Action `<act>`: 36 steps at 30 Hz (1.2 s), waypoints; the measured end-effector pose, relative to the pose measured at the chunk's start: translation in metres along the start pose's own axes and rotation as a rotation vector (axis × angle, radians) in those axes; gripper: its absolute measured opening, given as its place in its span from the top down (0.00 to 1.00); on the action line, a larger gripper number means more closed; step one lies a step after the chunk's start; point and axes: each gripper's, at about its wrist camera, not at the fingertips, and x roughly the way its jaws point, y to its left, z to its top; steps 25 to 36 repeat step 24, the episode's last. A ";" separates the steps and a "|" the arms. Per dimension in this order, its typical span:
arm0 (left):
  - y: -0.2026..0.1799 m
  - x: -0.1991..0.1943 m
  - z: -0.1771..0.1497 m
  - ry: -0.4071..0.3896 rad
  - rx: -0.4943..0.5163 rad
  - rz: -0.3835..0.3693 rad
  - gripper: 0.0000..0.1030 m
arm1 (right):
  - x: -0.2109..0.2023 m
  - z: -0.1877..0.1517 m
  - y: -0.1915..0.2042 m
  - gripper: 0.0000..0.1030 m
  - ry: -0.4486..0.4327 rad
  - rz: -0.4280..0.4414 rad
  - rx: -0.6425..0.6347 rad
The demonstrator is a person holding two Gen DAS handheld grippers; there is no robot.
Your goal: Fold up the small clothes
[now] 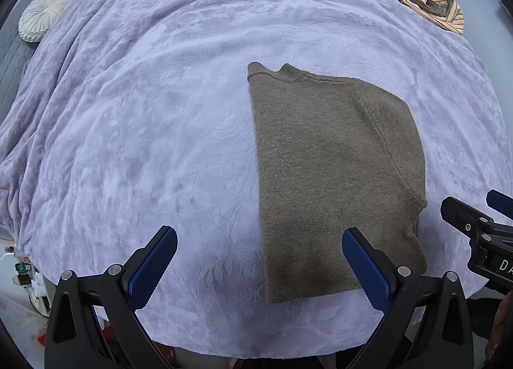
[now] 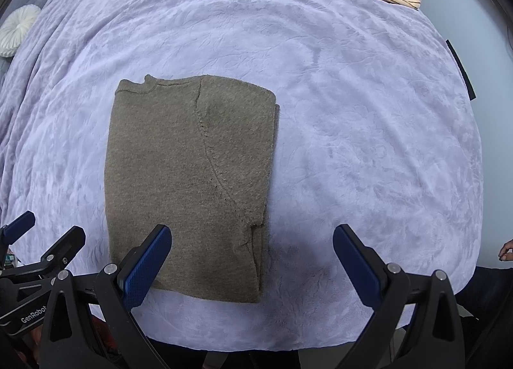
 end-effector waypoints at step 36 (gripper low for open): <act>-0.002 -0.004 -0.001 -0.021 -0.026 -0.007 0.00 | 0.003 -0.002 -0.001 0.02 0.005 -0.002 0.000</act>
